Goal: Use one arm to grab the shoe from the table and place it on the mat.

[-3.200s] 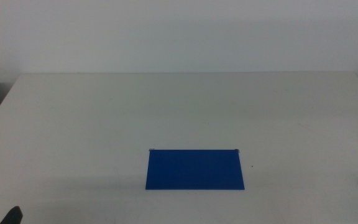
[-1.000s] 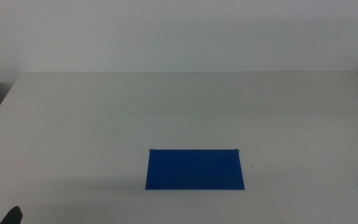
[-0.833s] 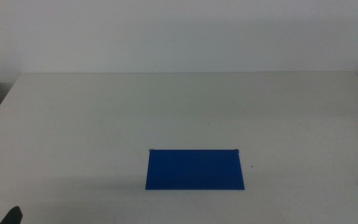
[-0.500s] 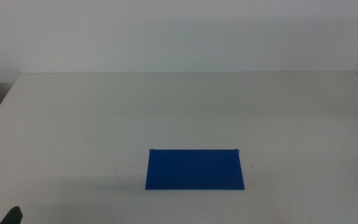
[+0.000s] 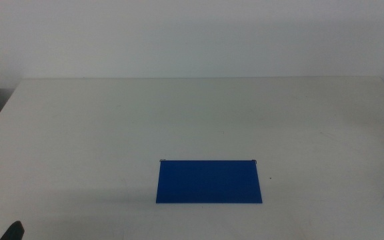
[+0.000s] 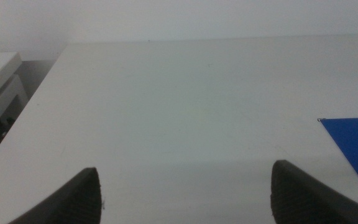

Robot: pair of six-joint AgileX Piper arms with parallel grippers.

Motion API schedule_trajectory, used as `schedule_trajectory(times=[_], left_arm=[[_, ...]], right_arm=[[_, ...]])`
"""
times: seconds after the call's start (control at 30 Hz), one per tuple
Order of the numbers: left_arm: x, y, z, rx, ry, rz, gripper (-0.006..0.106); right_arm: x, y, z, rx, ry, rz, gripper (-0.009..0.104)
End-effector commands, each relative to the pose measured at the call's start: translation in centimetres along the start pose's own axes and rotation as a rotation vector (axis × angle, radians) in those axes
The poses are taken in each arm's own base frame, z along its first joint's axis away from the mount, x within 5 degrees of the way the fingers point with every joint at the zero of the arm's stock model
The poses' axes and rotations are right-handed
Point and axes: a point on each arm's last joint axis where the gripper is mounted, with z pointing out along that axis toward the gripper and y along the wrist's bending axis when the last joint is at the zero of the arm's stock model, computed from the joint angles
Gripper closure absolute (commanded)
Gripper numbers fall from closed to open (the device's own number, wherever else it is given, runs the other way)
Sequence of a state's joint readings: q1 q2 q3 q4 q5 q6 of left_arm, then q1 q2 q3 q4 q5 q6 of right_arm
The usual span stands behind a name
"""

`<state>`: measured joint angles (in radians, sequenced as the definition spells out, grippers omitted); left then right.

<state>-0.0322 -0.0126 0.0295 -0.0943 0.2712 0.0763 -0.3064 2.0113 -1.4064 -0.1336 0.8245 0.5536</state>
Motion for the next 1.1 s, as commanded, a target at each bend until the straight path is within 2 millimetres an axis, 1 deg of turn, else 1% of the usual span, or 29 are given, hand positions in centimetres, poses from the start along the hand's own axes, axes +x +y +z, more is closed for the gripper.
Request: schedule_trajectory(times=[0.0, 0.03, 0.1, 0.23, 0.3, 0.33, 0.53, 0.6, 0.7, 0.83, 0.97, 1.07], left_arm=[[-0.6, 0.0, -0.1, 0.001, -0.087, -0.011, 0.007], [-0.6, 0.0, -0.1, 0.001, -0.087, -0.011, 0.007], [-0.6, 0.0, -0.1, 0.001, -0.087, -0.011, 0.007], [-0.6, 0.0, -0.1, 0.001, -0.087, -0.011, 0.007], [-0.6, 0.0, -0.1, 0.001, -0.087, -0.011, 0.007], [-0.6, 0.0, -0.1, 0.001, -0.087, -0.011, 0.007], [-0.6, 0.0, -0.1, 0.001, -0.087, -0.011, 0.007], [-0.6, 0.0, -0.1, 0.001, -0.087, -0.011, 0.007], [-0.6, 0.0, -0.1, 0.001, -0.087, -0.011, 0.007], [-0.6, 0.0, -0.1, 0.001, -0.087, -0.011, 0.007], [-0.6, 0.0, -0.1, 0.001, -0.087, -0.011, 0.007], [-0.6, 0.0, -0.1, 0.001, -0.087, -0.011, 0.007]], right_arm=[[-1.4, -0.3, -2.4, -0.021, -0.095, -0.006, 0.028], [-1.3, -0.3, -2.2, -0.018, -0.089, -0.006, 0.032], [-1.3, -0.3, -1.8, -0.013, -0.079, -0.007, 0.043], [-1.2, -0.3, -1.6, -0.002, -0.076, -0.017, 0.072], [-1.2, -0.3, -2.1, -0.005, -0.086, -0.019, 0.089], [-1.1, -0.3, -3.0, -0.007, -0.092, -0.023, 0.099], [-0.1, 0.6, -6.7, -0.044, -0.115, -0.011, 0.099], [0.6, 1.5, -8.0, -0.061, -0.114, -0.017, 0.099], [2.3, 3.2, -9.7, -0.077, -0.098, -0.052, 0.099], [5.5, 6.6, -11.6, -0.136, -0.066, -0.088, 0.099], [10.1, 11.2, -12.9, -0.212, -0.029, -0.159, 0.099], [13.6, 14.1, -13.8, -0.263, -0.024, -0.193, 0.099]])
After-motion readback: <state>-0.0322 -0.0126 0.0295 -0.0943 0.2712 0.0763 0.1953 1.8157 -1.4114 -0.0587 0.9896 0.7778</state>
